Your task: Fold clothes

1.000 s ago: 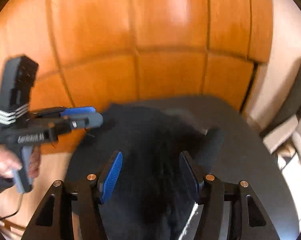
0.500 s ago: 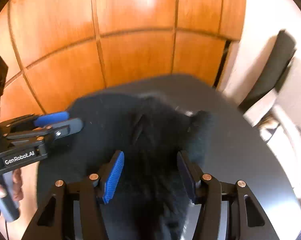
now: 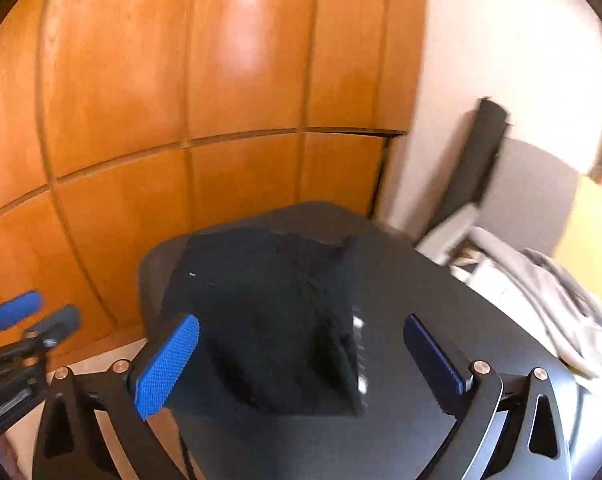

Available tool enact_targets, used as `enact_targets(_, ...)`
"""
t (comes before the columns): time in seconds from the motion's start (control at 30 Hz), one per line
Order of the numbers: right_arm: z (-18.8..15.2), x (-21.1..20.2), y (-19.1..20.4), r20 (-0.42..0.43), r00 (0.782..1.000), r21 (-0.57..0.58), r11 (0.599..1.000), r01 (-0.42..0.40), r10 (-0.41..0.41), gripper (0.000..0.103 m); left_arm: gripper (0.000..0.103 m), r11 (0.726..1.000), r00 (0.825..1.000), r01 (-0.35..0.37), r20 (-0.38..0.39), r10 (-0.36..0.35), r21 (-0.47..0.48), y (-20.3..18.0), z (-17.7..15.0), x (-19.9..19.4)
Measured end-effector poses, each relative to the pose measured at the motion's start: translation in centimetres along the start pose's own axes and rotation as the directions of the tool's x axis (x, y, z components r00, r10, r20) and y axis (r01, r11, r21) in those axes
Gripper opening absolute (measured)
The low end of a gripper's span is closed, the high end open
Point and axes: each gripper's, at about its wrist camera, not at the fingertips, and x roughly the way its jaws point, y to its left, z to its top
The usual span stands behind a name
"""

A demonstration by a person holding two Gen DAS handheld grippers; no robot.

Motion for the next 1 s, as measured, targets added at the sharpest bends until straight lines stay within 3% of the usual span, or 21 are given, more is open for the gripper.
enact_targets(0.07,-0.4,-0.7,-0.2,-0.006,1.0,0.032,0.999,-0.019,0.019,0.103,0.053,0.998,1.0,-0.014,0.023,0.012,0.054,-0.4,-0.1,-1.7)
enact_targets(0.13,-0.8,-1.1,-0.3,-0.022,0.999,0.056,0.998,-0.027,0.028,0.103,0.051,0.994,0.997,0.071,-0.046,-0.068,0.081,-0.8,0.6,-1.8)
enact_targets(0.17,-0.9,-1.4,-0.2,-0.032,0.999,0.058,0.998,-0.026,0.028,0.103,0.047,0.993,0.995,0.094,-0.044,-0.091,0.073,-0.6,0.7,-1.9)
enact_targets(0.23,-1.1,-2.1,0.2,-0.042,0.999,0.035,0.999,-0.029,0.03,0.103,0.046,0.996,1.0,0.009,0.017,-0.011,0.092,-0.3,0.4,-2.6)
enact_targets(0.3,-1.5,-2.6,0.6,-0.026,1.0,0.007,1.0,0.007,-0.006,0.103,0.046,0.995,0.999,-0.046,0.03,0.044,0.085,0.0,0.4,-2.5)
enact_targets(0.37,-1.6,-2.9,1.3,-0.015,0.998,-0.027,0.998,0.054,-0.055,0.103,0.046,0.999,1.0,-0.008,0.004,0.007,0.041,0.6,0.4,-2.2)
enact_targets(0.63,-1.7,-3.2,3.2,0.009,0.991,-0.105,0.985,0.135,-0.135,0.103,0.046,0.997,0.999,0.045,-0.034,-0.043,0.062,-0.7,-0.2,-1.6)
enact_targets(1.0,-2.3,-3.3,2.3,0.001,0.992,-0.095,0.988,0.123,-0.124,0.103,0.043,0.995,0.995,0.08,-0.066,-0.076,0.053,-1.4,-0.7,-1.6)
